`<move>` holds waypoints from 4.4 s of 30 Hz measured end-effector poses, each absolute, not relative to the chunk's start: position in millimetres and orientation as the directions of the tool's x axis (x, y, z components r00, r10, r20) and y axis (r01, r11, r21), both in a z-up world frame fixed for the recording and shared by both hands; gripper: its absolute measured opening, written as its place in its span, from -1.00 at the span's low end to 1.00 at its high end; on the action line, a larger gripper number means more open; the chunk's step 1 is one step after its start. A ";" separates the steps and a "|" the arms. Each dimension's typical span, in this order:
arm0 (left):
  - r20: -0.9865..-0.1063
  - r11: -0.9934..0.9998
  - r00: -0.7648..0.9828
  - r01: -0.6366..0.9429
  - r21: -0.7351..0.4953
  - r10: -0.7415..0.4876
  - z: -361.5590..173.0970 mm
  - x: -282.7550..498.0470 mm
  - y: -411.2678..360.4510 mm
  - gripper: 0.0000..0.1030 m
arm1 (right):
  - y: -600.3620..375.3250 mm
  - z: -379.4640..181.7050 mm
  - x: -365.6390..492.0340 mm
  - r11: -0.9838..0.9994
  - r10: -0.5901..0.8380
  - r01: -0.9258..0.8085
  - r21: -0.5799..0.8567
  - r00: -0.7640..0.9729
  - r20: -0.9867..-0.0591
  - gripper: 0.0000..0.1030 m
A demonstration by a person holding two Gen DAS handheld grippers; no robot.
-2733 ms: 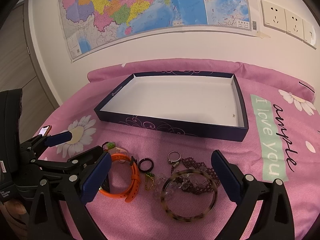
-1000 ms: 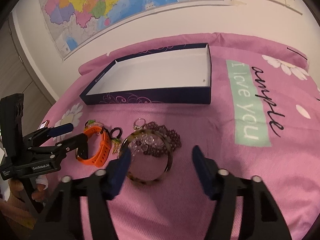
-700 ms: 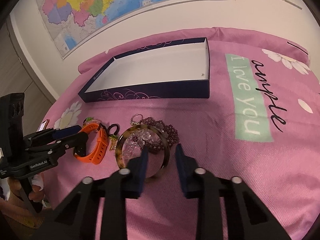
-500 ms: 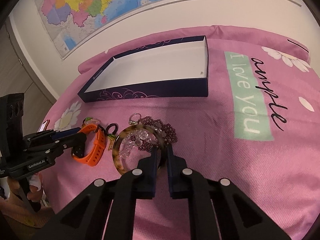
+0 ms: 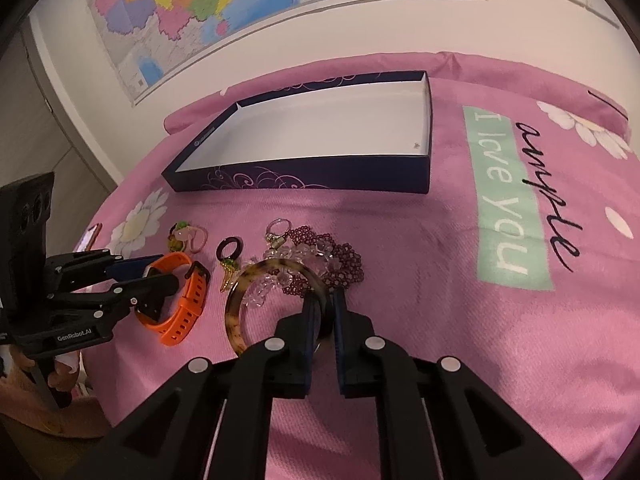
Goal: Organize jewelry
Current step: 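Grasp the orange watch band with the left gripper while the right gripper grasps the tortoiseshell bangle, then carry the watch band and bangle with both grippers over the navy box, then open both grippers to drop the watch band and bangle into the box, then move both grippers back to the jewelry pile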
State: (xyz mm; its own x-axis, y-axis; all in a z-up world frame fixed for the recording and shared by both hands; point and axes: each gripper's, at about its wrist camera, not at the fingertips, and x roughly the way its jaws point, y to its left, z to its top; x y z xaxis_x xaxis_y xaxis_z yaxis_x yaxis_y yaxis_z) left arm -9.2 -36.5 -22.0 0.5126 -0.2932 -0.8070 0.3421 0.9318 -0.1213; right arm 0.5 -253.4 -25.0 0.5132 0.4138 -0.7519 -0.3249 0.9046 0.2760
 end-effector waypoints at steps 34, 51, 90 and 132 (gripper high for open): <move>-0.700 0.955 0.658 0.265 -0.132 -0.279 46.3 79.3 -9.6 -0.70 | -247.3 43.9 111.1 0.900 0.419 -0.378 0.215 0.622 -0.662 -0.88; -0.755 0.959 0.601 0.252 -0.132 -0.262 28.3 173.4 -14.0 -0.70 | -228.7 11.0 215.8 0.928 0.361 -0.290 0.233 0.556 -0.749 -0.88; -0.677 0.965 0.694 0.240 -0.102 -0.244 52.4 152.3 2.0 0.10 | -241.1 25.7 99.6 0.862 0.449 -0.472 0.185 0.540 -0.712 -0.15; -0.734 0.933 0.595 0.327 -0.149 -0.326 -6.9 3.2 -8.2 0.24 | -220.5 -16.4 23.6 0.849 0.436 -0.496 0.182 0.463 -0.772 -0.80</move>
State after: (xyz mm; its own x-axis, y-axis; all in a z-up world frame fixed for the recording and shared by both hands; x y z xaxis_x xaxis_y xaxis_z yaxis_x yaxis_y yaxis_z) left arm 3.2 -8.2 -6.9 0.5952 -0.3262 -0.7344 0.3275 0.9330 -0.1491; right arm 23.6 -220.5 -16.4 0.4626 0.4363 -0.7718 -0.4965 0.8487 0.1822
